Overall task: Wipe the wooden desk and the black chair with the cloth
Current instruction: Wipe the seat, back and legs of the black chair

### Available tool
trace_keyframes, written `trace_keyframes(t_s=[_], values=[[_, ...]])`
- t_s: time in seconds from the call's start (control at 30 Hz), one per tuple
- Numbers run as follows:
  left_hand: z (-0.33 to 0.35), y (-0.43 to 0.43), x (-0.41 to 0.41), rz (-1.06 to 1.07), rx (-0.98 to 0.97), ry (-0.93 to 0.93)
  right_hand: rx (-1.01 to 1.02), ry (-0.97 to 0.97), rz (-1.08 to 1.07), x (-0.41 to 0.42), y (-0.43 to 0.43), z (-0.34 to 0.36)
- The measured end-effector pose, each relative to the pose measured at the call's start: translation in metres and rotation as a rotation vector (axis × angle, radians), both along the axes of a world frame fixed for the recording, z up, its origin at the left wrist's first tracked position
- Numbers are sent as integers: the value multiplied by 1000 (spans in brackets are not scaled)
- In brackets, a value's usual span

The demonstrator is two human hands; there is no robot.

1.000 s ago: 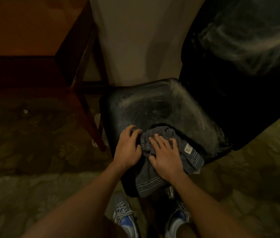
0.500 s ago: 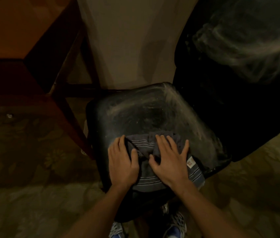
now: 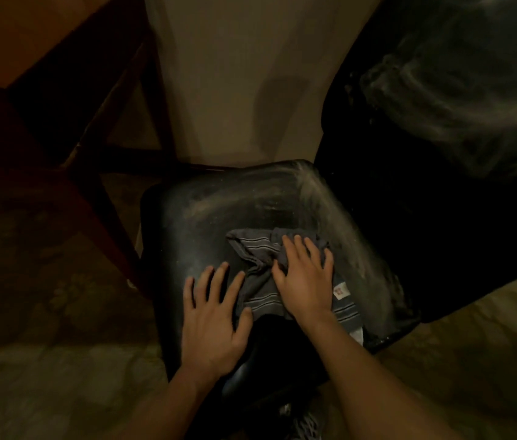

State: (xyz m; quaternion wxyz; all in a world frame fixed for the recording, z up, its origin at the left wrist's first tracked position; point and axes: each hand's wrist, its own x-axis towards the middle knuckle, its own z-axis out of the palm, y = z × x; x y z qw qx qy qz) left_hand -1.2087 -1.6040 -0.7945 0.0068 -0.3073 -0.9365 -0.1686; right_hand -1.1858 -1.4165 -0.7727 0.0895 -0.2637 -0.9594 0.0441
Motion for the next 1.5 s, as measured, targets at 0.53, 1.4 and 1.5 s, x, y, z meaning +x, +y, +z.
trace_keyframes(t_s=[0.53,1.4,1.5], values=[[26,19,-33,2,-24,106,54,-31,-40,-12,3,-1],[8,38,-105,23,56,167,112,16,-4,-102,25,-4],[6,40,-106,59,35,139,80,-2,46,-122,24,-4]])
